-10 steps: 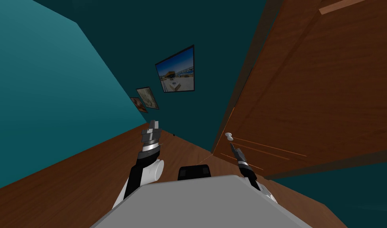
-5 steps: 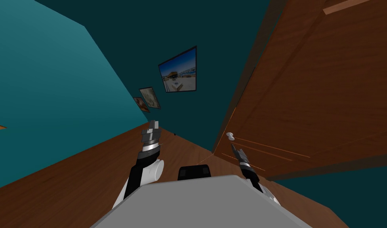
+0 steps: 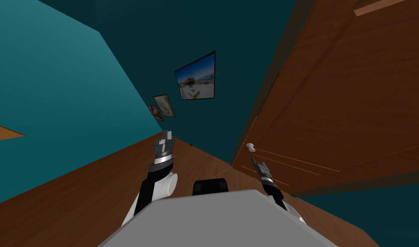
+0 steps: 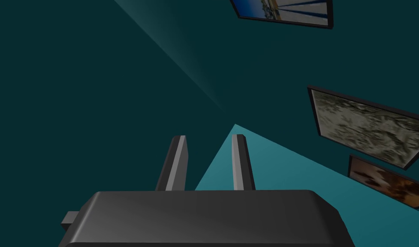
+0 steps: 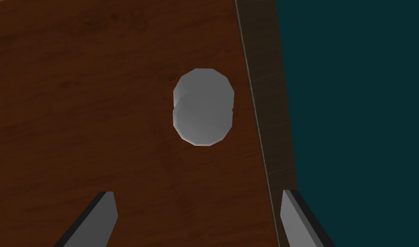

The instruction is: Pull the door open

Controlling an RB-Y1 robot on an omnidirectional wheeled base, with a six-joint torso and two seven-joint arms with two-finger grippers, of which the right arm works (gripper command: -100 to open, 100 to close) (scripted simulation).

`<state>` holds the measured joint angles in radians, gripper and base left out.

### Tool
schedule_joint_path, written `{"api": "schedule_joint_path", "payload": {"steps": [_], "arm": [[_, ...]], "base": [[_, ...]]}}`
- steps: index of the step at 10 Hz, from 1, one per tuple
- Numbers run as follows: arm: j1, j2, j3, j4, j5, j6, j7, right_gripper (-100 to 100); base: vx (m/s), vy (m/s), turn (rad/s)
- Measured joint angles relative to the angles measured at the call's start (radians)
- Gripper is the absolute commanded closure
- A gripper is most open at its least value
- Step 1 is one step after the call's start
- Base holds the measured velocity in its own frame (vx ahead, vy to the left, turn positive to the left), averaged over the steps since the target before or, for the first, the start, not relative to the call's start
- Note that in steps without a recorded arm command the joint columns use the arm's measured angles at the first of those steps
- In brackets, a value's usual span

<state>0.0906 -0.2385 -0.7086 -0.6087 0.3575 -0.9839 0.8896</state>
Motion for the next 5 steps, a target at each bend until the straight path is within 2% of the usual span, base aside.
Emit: {"api": "schedule_joint_path", "payload": {"steps": [5], "arm": [[0.009,-0.002,-0.02,-0.006,0.008,0.006,0.122,-100]], "base": [[-0.016,0.021,0.028]]}}
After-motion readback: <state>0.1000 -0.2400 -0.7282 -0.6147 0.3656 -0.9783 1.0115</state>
